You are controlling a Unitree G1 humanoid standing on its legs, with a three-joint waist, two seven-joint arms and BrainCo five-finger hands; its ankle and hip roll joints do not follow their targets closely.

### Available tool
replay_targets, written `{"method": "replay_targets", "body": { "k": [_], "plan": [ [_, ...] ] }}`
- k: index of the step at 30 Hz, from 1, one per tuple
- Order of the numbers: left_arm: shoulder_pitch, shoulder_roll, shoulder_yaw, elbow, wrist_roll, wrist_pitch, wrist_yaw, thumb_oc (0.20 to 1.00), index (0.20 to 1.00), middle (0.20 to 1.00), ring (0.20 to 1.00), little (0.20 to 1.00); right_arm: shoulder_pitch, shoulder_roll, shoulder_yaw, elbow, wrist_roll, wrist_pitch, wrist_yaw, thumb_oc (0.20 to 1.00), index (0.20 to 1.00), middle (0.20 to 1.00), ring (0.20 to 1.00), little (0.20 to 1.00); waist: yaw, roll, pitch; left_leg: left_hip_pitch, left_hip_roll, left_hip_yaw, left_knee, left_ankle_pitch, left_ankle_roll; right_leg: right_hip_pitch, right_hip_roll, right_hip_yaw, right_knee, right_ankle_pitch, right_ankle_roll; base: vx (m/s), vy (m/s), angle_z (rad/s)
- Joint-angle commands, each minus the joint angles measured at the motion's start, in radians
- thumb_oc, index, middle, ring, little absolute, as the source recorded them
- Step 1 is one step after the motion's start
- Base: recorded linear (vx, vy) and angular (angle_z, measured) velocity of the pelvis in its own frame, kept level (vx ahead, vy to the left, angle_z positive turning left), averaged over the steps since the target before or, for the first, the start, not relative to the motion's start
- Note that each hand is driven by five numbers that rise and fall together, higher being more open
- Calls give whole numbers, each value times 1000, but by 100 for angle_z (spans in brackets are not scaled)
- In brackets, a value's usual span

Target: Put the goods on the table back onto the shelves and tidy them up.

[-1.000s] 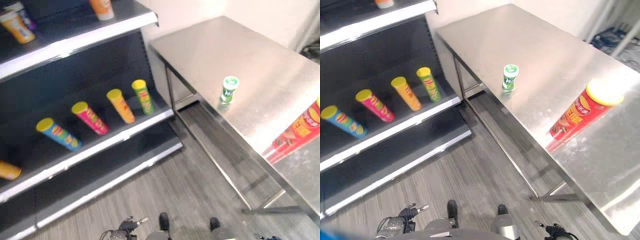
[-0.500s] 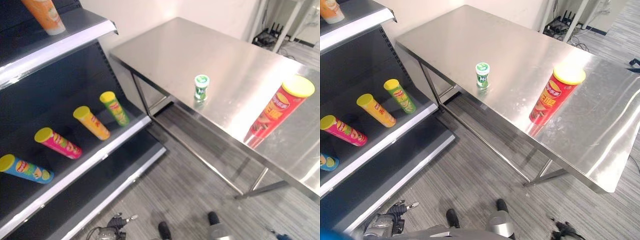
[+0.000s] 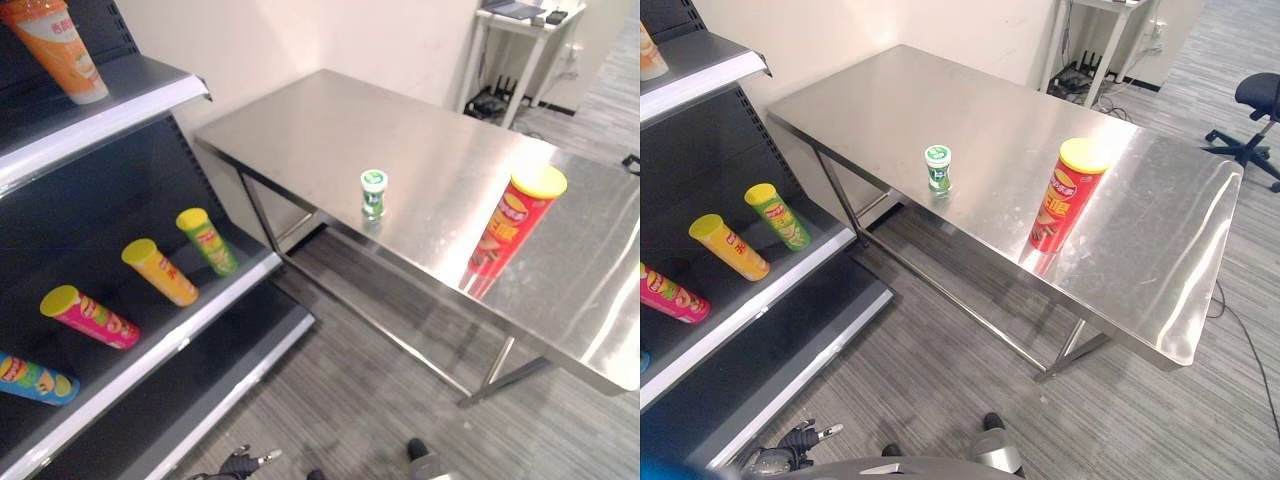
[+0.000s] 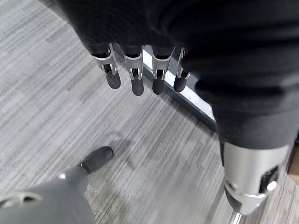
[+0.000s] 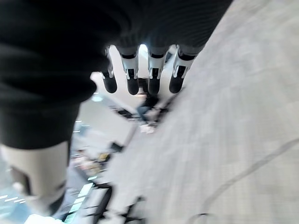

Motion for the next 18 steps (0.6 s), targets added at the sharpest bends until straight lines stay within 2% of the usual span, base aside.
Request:
{"method": "replay_targets", "body": {
  "k": [1, 3, 5, 9, 12, 18],
  "plan": [
    [-51, 37, 48, 30, 38, -24, -6, 1000, 1000, 1000, 1000, 1000, -64, -137, 2, -62, -93, -129, 56, 1000, 1000, 1000, 1000, 1000, 47, -2, 21, 57, 43, -33, 55, -130, -10, -85, -19, -16, 56, 25, 56, 4, -59, -21],
    [-51, 45, 55, 9, 37, -32, -23, 1000, 1000, 1000, 1000, 1000, -79, -186, 22, -174, -85, -146, 148, 1000, 1000, 1000, 1000, 1000, 58, -9, 11, 60, 53, -30, 53, -122, -19, -78, -17, -26, 48, 26, 52, 10, -83, -5],
    [-55, 49, 53, 3, 31, -37, -26, 1000, 1000, 1000, 1000, 1000, -86, -198, 31, -214, -46, -158, 190, 1000, 1000, 1000, 1000, 1000, 63, -11, 8, 58, 59, -33, 52, -117, -25, -74, -16, -33, 45, 23, 49, 4, -57, 4],
    [-48, 50, 55, 1, 29, -41, -36, 1000, 1000, 1000, 1000, 1000, -83, -191, 18, -261, 30, -171, 244, 1000, 1000, 1000, 1000, 1000, 65, -11, 3, 59, 65, -39, 51, -113, -32, -67, -13, -43, 44, 19, 45, 8, -53, 8],
    [-36, 55, 60, 1, 37, -43, -49, 1000, 1000, 1000, 1000, 1000, -75, -180, 23, -309, 127, -166, 340, 1000, 1000, 1000, 1000, 1000, 66, -7, -1, 63, 72, -40, 46, -109, -39, -60, -8, -49, 42, 12, 41, 13, -50, 9],
    [-30, 52, 58, -3, 48, -49, -72, 1000, 1000, 1000, 1000, 1000, -72, -175, 79, -394, 162, -157, 440, 1000, 1000, 1000, 1000, 1000, 73, -1, -9, 68, 80, -39, 44, -106, -45, -51, -2, -56, 40, 7, 36, 6, -34, 1]
  ]
}}
